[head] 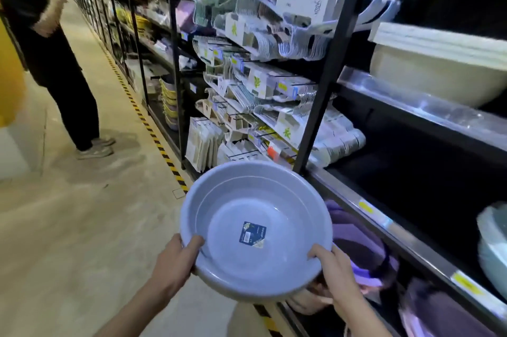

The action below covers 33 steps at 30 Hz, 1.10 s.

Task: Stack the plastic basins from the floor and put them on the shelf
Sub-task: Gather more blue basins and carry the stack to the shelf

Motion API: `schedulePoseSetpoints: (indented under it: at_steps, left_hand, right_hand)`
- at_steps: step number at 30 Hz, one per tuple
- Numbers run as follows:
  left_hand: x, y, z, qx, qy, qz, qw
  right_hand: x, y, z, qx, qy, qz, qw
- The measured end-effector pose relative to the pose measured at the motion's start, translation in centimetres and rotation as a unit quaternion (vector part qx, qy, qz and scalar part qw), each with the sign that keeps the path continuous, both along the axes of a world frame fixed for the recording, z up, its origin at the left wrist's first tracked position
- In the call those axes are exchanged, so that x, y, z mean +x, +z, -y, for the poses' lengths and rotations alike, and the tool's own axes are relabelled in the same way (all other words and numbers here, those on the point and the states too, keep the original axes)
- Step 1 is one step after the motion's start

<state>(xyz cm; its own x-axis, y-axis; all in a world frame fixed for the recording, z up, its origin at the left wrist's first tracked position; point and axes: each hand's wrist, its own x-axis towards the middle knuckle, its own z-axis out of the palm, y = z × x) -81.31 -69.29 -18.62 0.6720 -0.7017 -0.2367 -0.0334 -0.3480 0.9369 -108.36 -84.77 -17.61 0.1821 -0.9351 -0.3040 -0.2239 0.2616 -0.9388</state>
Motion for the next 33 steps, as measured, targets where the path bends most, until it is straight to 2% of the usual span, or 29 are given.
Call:
schedulePoseSetpoints:
  at_steps: [5,11,14,23,33]
  left_hand:
    - [1.0,8.9,0.8,-0.016,-0.004,0.027,1.000]
    - [1.7,12.8,2.2,-0.030,-0.026,0.038,0.998]
    - [1.7,13.0,2.9,-0.036,-0.028,0.043,0.998]
    - [1.4,11.9,7.4,-0.033,-0.083,0.030,0.996]
    - [-7.6,11.9,17.8,-0.050,-0.234,0.050,0.970]
  right_hand:
    - [1.0,8.6,0.5,-0.025,0.005,0.028,0.999]
    - [1.5,12.7,1.1,-0.011,-0.011,0.073,0.997]
    - [1.3,12.7,1.5,-0.002,-0.015,0.092,0.996]
    - [-0.9,11.6,2.9,-0.004,-0.048,0.069,0.996]
    - [-12.0,11.1,4.2,-0.020,-0.224,0.049,0.973]
